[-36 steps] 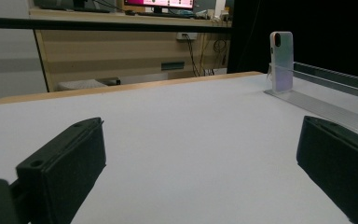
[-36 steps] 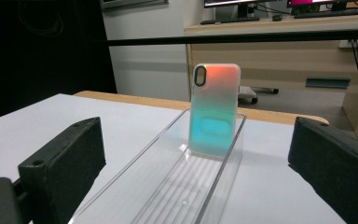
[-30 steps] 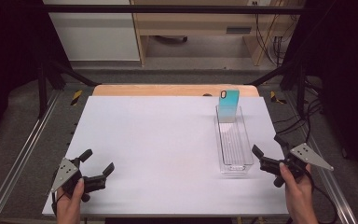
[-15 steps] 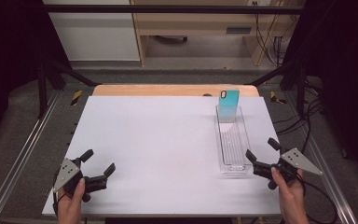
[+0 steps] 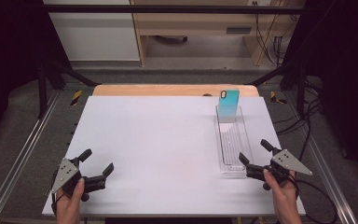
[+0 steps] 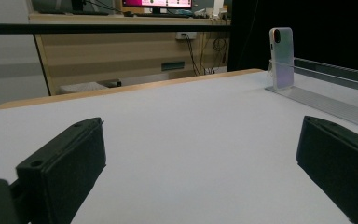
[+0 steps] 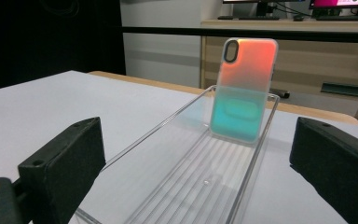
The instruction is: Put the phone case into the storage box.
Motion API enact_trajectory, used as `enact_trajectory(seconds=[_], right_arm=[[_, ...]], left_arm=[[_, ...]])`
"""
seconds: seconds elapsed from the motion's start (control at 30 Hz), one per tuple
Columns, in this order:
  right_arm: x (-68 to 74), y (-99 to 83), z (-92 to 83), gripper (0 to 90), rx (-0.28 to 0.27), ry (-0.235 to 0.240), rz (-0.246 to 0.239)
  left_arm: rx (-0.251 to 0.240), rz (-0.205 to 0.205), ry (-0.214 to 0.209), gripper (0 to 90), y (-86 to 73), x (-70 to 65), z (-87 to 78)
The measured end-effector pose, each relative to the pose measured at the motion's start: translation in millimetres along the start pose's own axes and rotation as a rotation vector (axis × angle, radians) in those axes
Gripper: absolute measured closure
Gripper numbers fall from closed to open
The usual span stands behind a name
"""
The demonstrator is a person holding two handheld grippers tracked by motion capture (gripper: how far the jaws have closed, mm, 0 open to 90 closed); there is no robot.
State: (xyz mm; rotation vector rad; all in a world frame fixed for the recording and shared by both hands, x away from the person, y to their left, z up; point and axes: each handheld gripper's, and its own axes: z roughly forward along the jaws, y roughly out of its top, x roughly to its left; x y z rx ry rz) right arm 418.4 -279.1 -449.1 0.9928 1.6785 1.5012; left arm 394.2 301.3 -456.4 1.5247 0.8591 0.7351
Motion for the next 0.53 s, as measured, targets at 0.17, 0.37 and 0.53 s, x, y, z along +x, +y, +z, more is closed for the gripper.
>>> enact_trajectory(seconds=[0.17, 0.37, 0.53], right_arm=[[3.6, -2.4, 1.0, 3.5, 0.001, 0.013, -0.01], [9.6, -6.3, 1.7, 3.6, 0.015, 0.038, -0.038], [8.1, -9.6, 2.0, 3.7, 0.026, 0.042, -0.027]], left_arm=[[-0.005, -0.003, 0.0, 0.9, 0.0, 0.8, -0.3], [-0.012, -0.006, -0.012, 0.9, 0.6, 0.6, -0.1], [-0.017, -0.007, -0.019, 0.9, 0.9, -1.2, 0.2]])
